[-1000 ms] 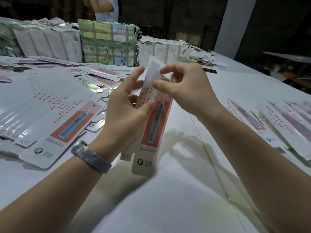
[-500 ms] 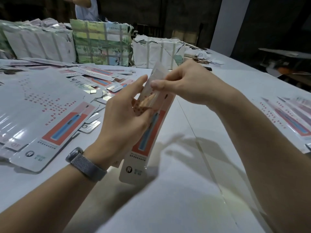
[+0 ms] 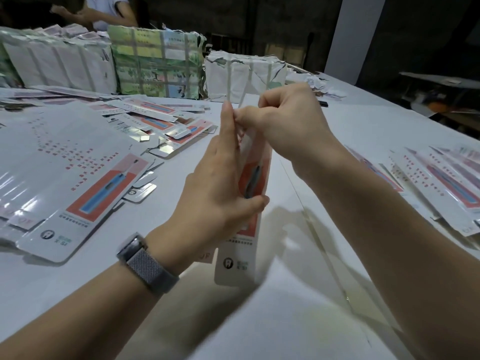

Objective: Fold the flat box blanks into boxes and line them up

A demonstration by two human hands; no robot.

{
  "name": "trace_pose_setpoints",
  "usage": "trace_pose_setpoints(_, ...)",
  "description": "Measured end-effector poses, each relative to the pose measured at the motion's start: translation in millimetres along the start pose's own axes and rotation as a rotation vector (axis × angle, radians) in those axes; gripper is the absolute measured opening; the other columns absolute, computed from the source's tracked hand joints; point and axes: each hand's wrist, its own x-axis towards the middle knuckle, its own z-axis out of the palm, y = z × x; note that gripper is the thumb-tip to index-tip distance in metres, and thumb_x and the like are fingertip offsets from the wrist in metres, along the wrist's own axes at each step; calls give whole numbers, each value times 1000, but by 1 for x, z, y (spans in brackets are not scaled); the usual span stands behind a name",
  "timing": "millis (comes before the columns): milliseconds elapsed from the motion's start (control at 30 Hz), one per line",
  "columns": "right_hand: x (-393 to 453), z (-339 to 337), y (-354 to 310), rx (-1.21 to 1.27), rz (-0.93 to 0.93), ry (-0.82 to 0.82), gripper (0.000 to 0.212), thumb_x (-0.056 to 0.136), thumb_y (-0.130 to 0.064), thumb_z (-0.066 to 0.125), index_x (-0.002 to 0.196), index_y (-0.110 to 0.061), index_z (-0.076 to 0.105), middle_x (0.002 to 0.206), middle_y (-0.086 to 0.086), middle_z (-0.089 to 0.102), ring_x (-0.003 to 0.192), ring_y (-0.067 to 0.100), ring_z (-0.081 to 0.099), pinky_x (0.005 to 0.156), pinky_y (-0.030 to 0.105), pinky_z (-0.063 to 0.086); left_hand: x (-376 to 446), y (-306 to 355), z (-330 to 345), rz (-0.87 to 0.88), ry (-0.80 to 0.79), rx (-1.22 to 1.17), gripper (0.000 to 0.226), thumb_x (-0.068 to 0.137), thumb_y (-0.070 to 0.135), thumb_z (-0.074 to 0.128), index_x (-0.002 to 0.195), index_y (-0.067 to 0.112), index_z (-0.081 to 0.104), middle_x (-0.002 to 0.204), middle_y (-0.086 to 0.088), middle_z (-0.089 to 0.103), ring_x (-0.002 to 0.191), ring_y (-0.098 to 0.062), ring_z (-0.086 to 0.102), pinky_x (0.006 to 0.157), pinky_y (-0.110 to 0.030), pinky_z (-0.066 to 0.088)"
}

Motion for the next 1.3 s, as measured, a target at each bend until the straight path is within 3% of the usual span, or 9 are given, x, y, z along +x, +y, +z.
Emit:
trace_pose_setpoints(67,2,-4,-4,28,-25,64,38,77,-21,77,51,-10,51,49,2,40,49,15,39,51,28,34,1,2,-1,-91,-70,-293,134,70,14,88,159,35,-10,137,21,54,113,-1,59,88,-22,54)
trace_pose_setpoints(133,7,-13,-4,88,-64,160,40,84,-25,75,59,-1,56,57,14,49,54,26,49,55,38,48,3,1,-6,-215,-213,-756,106,69,-6,84,156,22,29,130,1,66,115,-16,67,92,-32,59)
trace_pose_setpoints(233,9,-22,2,192,-49,142,46,90,-30,71,79,14,63,68,17,60,63,20,62,65,33,56,-2,4,-15,-403,-462,-1138,62,78,13,72,137,20,54,130,-13,66,108,-40,70,88,-54,59)
trace_pose_setpoints(467,13,-26,9,63,62,12,46,89,-40,71,77,5,70,67,1,68,67,12,67,72,33,58,-6,3,-4,-421,-518,-1024,84,74,78,49,132,18,58,109,-15,73,84,-32,71,77,-47,59)
trace_pose_setpoints(700,16,-35,5,103,86,35,48,88,-33,73,85,15,65,74,18,64,67,13,66,74,26,56,-8,2,-3,-328,-651,-1140,105,57,70,81,132,2,52,92,-11,66,75,-22,63,73,-33,58)
trace_pose_setpoints(833,13,-36,1,117,43,37,47,90,-33,70,90,14,68,77,9,71,63,-1,65,58,10,52,-4,2,-3,-355,-647,-1100,79,70,62,81,123,7,62,89,-6,62,74,-19,58,72,-32,53)
trace_pose_setpoints(967,9,-37,-2,-89,-86,-72,49,83,-47,74,81,1,73,81,10,74,80,21,71,75,46,58,-2,-8,-13,-376,-588,-1020,47,87,30,58,130,11,59,113,-11,74,101,-31,73,88,-40,61)
trace_pose_setpoints(1133,10,-42,0,-258,81,-386,70,57,-63,78,81,2,69,79,6,74,80,15,67,83,43,56,-3,-5,-25,-358,-556,-1107,35,82,28,51,112,14,63,92,-10,78,80,-27,76,63,-33,61)
trace_pose_setpoints(1300,8,-38,-1,-86,47,-377,53,68,-52,81,86,-3,75,71,-1,73,55,-5,60,45,9,40,1,-4,-24,-421,-589,-1264,55,85,58,52,107,13,74,92,-12,63,75,-27,63,68,-41,57)
